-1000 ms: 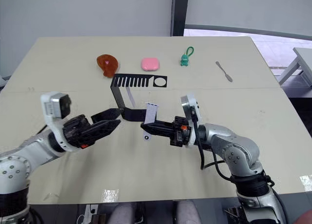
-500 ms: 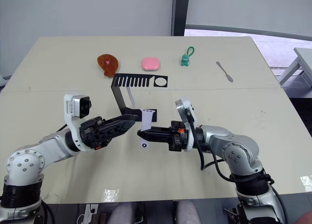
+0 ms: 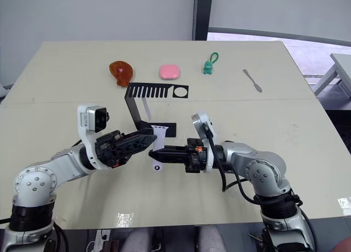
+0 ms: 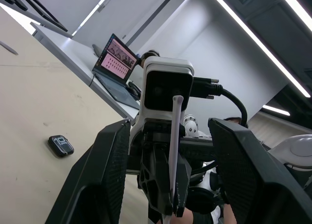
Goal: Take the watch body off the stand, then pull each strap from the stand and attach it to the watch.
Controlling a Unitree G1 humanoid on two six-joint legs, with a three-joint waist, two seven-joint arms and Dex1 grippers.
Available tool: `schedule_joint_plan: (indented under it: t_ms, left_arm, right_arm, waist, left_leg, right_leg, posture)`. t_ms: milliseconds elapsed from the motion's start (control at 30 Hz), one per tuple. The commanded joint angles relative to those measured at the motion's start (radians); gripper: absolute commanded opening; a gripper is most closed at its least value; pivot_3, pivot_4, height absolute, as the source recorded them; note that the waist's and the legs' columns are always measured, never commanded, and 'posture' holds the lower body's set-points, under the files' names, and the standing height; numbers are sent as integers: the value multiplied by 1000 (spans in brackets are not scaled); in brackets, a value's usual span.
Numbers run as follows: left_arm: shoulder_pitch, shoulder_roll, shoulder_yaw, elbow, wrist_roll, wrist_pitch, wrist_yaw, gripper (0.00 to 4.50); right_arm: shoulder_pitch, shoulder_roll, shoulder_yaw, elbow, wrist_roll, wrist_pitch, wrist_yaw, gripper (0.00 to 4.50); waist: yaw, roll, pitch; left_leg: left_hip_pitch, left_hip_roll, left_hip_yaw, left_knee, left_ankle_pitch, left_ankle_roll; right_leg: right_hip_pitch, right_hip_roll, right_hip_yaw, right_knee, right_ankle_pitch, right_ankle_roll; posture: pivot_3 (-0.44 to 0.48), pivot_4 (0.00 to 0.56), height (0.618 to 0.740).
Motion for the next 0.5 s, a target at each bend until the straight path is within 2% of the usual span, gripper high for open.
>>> schedule_joint_plan:
  t_ms: [33,500]
  left_arm:
    - [-1,-9,-2,-16,-13,-5,-3,2768]
    - [33,-33,-3,-30,10,-17,7,2768]
  right_arm:
    - [-5,8,4,-25,-1,-9,-2,0]
    - [16,8,1,-32,-9,-20,2,0]
  waist:
    - [0,0,0]
    - [0,0,0]
  left_leg:
    - [0,0,0,0,0,0]
    - [0,0,0,0,0,0]
  right_leg:
    - [0,0,0,0,0,0]
    - [0,0,0,0,0,0]
  posture:
    - [0,150,740]
    - [0,150,740]
